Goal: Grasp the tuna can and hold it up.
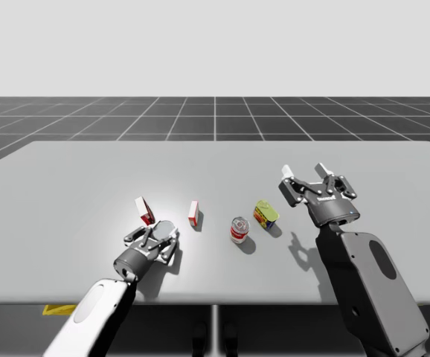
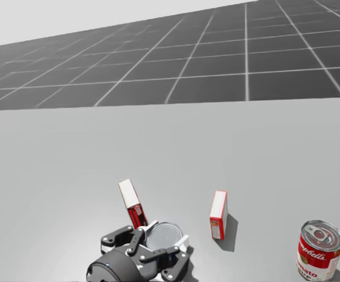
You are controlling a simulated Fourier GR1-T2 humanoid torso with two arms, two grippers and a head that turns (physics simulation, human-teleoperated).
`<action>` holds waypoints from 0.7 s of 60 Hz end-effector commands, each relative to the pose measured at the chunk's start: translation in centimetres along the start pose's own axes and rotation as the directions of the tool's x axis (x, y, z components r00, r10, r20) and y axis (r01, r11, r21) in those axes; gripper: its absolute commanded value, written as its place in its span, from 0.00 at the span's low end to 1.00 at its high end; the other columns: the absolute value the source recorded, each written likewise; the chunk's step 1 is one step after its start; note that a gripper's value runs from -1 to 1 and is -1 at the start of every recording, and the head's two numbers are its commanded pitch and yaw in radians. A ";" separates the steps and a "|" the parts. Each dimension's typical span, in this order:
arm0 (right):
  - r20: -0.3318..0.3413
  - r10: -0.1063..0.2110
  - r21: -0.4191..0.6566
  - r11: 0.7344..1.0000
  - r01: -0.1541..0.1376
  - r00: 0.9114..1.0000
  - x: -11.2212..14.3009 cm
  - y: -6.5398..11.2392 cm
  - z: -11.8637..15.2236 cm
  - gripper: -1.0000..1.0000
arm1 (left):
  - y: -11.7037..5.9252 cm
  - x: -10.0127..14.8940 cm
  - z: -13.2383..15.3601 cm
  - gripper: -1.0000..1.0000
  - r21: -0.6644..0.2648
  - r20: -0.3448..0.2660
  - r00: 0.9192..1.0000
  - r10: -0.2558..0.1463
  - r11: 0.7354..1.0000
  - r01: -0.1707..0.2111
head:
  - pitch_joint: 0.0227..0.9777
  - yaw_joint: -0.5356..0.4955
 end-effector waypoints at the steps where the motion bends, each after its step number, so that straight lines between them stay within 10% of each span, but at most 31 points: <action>1: 0.000 -0.003 -0.004 1.000 0.003 1.000 0.0 -0.1 0.0 0.00 | -0.8 -1.1 0.0 1.00 -0.109 -0.031 0.999 -0.022 0.994 0.019 | 0.51 0.79; 42: 0.004 0.004 -0.012 1.000 -0.004 1.000 0.1 -0.3 0.0 0.00 | -2.1 4.7 3.1 1.00 -0.104 0.116 0.991 -0.063 0.992 0.076 | 0.47 0.80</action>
